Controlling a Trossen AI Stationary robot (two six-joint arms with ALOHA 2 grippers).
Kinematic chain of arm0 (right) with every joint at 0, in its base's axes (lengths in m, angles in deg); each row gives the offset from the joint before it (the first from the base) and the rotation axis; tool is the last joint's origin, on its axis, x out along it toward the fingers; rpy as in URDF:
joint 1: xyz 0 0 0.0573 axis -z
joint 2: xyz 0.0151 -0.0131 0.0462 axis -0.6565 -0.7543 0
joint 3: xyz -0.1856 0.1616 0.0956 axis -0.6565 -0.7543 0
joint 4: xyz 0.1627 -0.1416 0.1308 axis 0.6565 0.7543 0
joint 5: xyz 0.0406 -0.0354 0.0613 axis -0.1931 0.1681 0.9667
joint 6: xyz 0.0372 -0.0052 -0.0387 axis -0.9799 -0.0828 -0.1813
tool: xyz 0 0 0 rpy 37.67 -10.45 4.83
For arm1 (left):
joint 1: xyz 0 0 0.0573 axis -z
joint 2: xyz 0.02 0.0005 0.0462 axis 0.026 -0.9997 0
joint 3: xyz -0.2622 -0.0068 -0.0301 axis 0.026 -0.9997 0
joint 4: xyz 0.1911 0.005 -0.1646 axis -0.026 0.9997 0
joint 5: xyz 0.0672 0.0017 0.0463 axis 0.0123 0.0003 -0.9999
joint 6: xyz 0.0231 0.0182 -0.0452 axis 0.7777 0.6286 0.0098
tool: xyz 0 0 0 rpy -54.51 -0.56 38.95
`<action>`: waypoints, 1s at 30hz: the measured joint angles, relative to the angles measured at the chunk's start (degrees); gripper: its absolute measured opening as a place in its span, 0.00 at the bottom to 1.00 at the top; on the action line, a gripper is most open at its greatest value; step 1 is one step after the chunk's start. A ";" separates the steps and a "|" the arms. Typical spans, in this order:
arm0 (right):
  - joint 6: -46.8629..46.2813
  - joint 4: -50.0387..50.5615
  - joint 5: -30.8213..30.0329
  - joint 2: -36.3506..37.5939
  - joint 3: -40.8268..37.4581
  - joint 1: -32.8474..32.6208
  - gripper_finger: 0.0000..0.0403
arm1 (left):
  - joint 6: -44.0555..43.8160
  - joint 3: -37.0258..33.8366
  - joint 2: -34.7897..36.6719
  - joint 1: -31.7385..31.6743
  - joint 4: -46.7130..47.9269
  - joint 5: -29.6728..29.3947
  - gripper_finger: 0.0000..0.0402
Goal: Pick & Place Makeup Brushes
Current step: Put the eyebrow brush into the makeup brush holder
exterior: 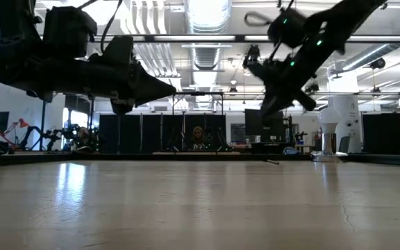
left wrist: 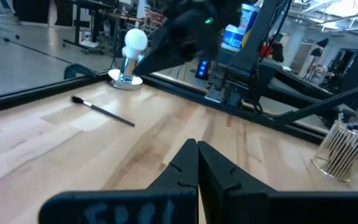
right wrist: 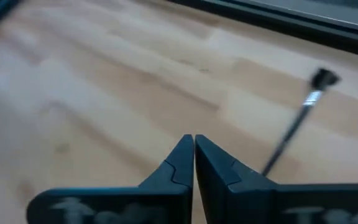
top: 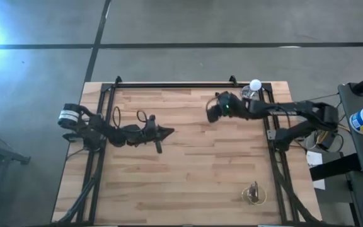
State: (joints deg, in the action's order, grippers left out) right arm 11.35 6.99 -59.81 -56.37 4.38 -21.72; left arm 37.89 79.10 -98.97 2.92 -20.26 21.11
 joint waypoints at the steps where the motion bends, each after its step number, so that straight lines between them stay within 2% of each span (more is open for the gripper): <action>1: -0.03 0.22 0.05 -1.47 0.52 1.72 0.04 | 0.00 -0.07 0.00 -0.63 -0.02 0.56 0.00; 7: -2.70 5.50 0.62 -9.36 4.48 10.30 0.16 | -0.25 -0.48 0.00 -2.79 0.54 1.95 0.00; 14: -3.59 6.33 0.56 -18.06 9.29 14.90 0.28 | -0.44 -0.51 0.00 -3.32 0.95 2.13 0.00; 22: -3.98 9.12 -0.52 -27.42 14.04 17.17 0.28 | -1.81 -0.51 0.00 -3.31 0.96 2.40 0.00; 27: -4.67 9.06 -1.02 -29.46 15.53 17.02 0.27 | -1.89 -0.51 0.00 -3.32 0.98 2.62 0.00; 30: -4.73 9.02 -0.95 -29.49 15.27 17.04 0.22 | -3.39 -0.51 0.00 -3.59 0.97 2.84 0.00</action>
State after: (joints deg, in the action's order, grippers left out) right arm 6.63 16.02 -60.75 -85.86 19.65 -4.68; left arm 34.51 78.58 -98.97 -0.67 -19.29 23.95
